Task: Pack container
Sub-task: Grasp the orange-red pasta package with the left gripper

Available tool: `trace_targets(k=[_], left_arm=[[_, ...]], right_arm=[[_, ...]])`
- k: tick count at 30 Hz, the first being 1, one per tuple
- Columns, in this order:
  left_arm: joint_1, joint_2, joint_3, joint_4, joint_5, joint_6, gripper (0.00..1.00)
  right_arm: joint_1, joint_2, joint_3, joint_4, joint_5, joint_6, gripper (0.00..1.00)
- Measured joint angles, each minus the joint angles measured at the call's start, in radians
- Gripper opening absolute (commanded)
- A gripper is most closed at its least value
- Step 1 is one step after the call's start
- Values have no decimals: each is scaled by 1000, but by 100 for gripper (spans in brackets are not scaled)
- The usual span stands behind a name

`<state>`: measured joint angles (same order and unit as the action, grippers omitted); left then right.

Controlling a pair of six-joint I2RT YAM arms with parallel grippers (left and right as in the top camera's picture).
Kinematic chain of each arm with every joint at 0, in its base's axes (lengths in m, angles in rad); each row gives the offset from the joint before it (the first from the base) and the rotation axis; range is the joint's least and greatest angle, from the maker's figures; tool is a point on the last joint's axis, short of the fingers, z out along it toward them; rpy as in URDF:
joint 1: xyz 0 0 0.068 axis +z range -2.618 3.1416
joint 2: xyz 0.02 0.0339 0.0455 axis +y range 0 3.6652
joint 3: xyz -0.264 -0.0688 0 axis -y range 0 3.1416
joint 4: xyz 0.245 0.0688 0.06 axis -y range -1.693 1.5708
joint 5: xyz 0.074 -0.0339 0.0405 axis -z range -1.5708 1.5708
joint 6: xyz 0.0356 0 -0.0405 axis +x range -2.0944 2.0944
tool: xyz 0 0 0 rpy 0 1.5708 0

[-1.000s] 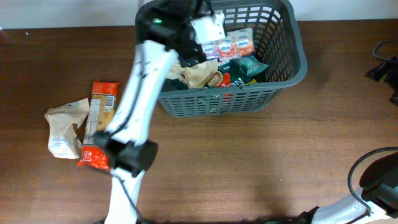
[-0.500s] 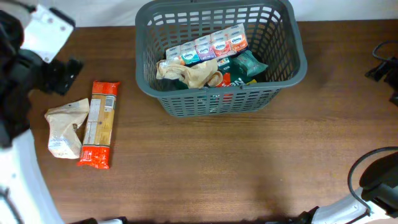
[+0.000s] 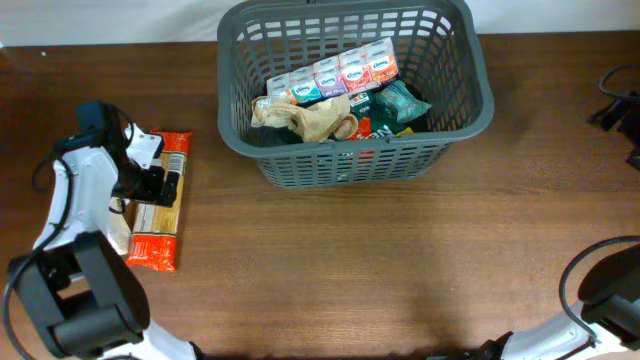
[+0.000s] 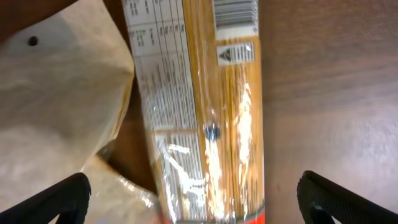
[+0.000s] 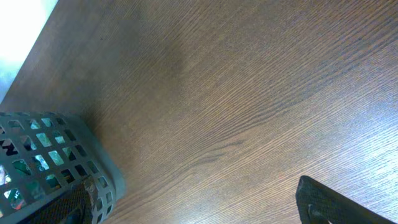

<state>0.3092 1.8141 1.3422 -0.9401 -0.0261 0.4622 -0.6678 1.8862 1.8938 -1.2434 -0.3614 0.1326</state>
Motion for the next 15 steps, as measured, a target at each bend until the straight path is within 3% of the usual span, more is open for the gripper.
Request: trace_targets(k=[9,11,13,14,15], left_arm=[[0,135,0,33,0,-49,100],[0,157,0,35,10,-56,89],[0,171,0,40,20,-63,57],[0,175,0,45,23,-64,48],[0,179,0,48,22,-67,46]], right_arm=[[0,0,0,0,0,0,99],[0,0,0,0,0,0,99],[0,0,0,0,0,0,99],[0,0,0,0,0,0,99],[0,0,0,0,0,0,99]])
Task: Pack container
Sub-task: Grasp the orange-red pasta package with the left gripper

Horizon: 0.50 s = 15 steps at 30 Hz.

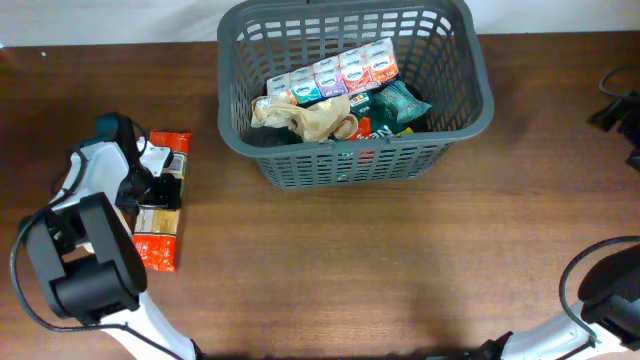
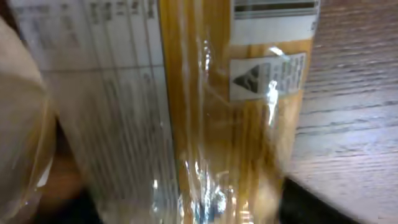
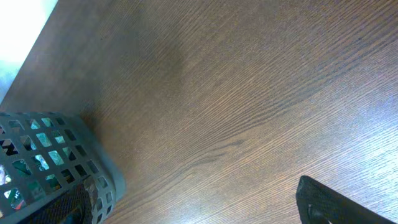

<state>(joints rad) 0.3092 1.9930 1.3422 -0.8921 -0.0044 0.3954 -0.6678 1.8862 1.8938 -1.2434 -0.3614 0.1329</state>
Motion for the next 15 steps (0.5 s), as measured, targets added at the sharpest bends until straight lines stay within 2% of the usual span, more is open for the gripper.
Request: trace_targets(k=[3,4,6,7,12,15], left_arm=[[0,6,0,4,1,0,45],[0,6,0,6,1,0,38],[0,8,0,8,1,2,6],[1,8,2,10,1,-4,2],[1,2,48,-14,2,-3,2],[1,33,127,-135,8,-3,2]], right_arm=[[0,0,0,0,0,0,99],[0,0,0,0,0,-1,99],[0,0,0,0,0,0,99],[0,0,0,0,0,0,99],[0,0,0,0,0,0,99],[0,0,0,1,0,0,99]])
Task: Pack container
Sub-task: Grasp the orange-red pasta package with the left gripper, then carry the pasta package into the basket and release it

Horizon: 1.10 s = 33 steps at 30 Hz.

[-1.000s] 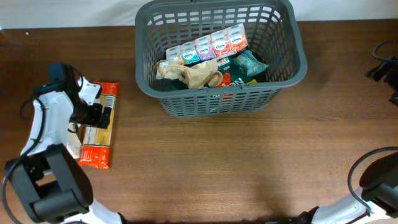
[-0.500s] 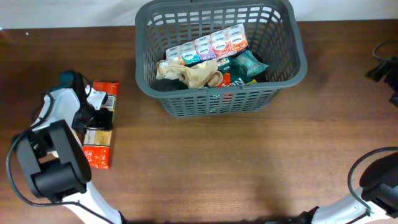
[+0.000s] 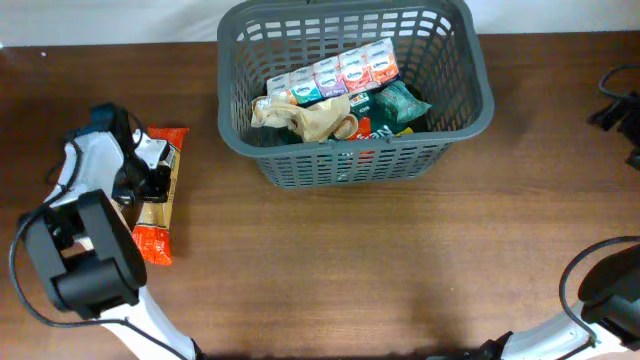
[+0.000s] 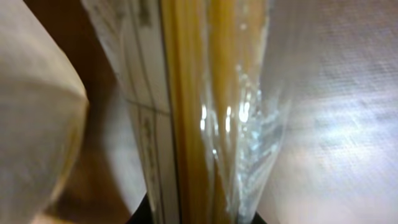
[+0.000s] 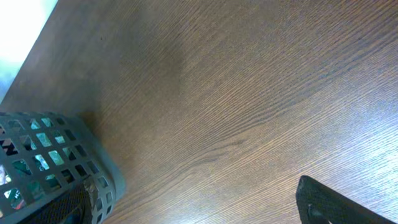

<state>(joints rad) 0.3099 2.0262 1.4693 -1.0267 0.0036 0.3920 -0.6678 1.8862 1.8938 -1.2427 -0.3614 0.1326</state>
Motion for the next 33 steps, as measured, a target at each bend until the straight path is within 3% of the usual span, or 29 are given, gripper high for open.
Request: trace_targets(k=[4,7,12,17,26,33], left_arm=[[0,42,199,-207,5,0,2],[-3,48,455,-320,29,0,2],[-42,38,892,-343,65,16,2],[-177,2,1196,-345,90,174,2],[-638,-25,1300,-393,198,672,2],[-816,89,1207,-407,106,825,2]], right_arm=[[0,0,0,-1,0,0,99],[0,0,0,2,0,0,99],[0,0,0,0,0,0,99],[0,0,0,-1,0,1,99],[0,0,0,0,0,1,99],[0,0,0,0,0,2,99]])
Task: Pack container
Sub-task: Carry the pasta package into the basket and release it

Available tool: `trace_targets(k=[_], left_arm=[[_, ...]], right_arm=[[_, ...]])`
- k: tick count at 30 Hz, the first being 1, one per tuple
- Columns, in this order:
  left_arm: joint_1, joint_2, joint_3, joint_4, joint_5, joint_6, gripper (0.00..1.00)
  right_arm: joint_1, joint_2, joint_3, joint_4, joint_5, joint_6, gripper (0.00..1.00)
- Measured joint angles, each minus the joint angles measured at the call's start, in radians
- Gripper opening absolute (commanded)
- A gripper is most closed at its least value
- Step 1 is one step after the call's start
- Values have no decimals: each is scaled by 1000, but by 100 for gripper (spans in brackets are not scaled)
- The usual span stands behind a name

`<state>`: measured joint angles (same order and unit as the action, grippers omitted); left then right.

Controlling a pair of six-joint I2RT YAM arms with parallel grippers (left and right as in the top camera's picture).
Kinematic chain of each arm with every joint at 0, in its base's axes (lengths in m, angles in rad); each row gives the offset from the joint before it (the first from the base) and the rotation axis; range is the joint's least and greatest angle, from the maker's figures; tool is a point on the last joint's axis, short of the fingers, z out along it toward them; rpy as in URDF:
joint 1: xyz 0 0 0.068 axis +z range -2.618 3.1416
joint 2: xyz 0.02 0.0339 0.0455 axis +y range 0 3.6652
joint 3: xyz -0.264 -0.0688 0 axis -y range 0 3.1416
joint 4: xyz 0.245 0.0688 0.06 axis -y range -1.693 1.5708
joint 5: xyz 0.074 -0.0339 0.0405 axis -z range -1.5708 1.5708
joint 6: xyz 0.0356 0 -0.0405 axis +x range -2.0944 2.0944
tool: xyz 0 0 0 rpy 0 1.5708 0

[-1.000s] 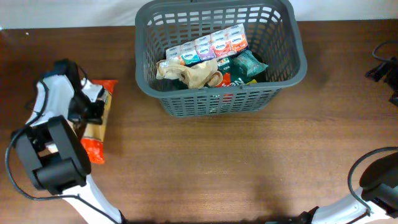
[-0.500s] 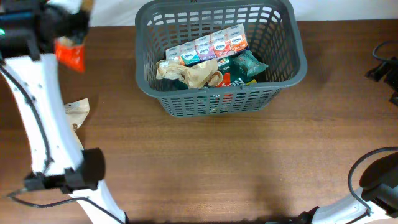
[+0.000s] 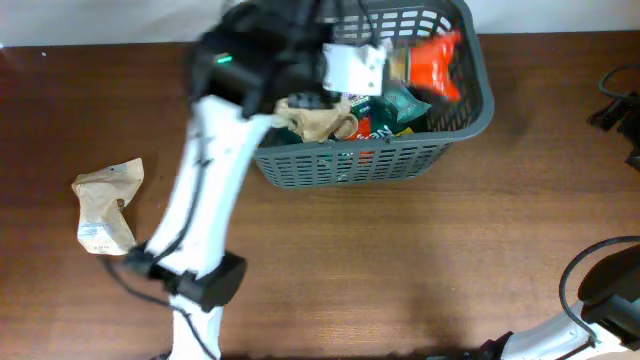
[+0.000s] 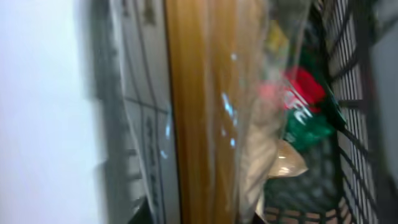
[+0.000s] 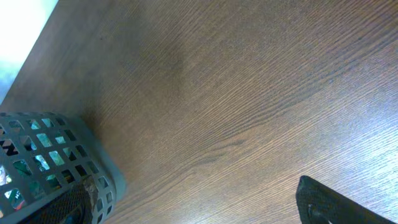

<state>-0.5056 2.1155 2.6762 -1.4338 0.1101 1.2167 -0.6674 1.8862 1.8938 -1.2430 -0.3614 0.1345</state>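
Observation:
The grey basket (image 3: 470, 95) stands at the back middle of the table, with tissue packs, a crumpled brown bag (image 3: 315, 118) and green packets (image 3: 400, 100) inside. My left gripper (image 3: 348, 66) is over the basket, shut on a long spaghetti packet (image 3: 435, 58) whose red end points right; the overhead view is blurred there. The packet (image 4: 199, 112) fills the left wrist view, with the basket wall (image 4: 351, 93) and a green packet (image 4: 308, 121) beneath. My right gripper (image 5: 193, 211) hangs open over bare wood, nothing between its fingers (image 5: 323, 202).
A crumpled brown paper bag (image 3: 108, 205) lies on the table at the far left. The basket's corner (image 5: 56, 168) shows at the left of the right wrist view. Dark cables (image 3: 620, 100) sit at the right edge.
My left gripper, then shut on the spaghetti packet at the table's left side, is now over the basket with the packet in it. The brown paper bag stays behind. The right arm is unchanged.
My left gripper stood open over the spaghetti packet lying beside the paper bag. Then it was down around the packet, then shut on it with the packet tilted off the table. Now the packet is held over the basket.

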Motion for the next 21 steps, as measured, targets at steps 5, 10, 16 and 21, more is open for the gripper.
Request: trace_targets(k=[5,10,16,21], left_arm=[[-3,166,-56,-6,-66,-32,2],[1,283,-75,-10,-96,-128,53],[1,262,-36,-14,-127,-272,95],[20,204,63,-59,-201,-407,89]], right_arm=[[0,0,0,0,0,0,99],[0,0,0,0,0,1,99],[0,0,0,0,0,1,99],[0,0,0,0,0,0,99]])
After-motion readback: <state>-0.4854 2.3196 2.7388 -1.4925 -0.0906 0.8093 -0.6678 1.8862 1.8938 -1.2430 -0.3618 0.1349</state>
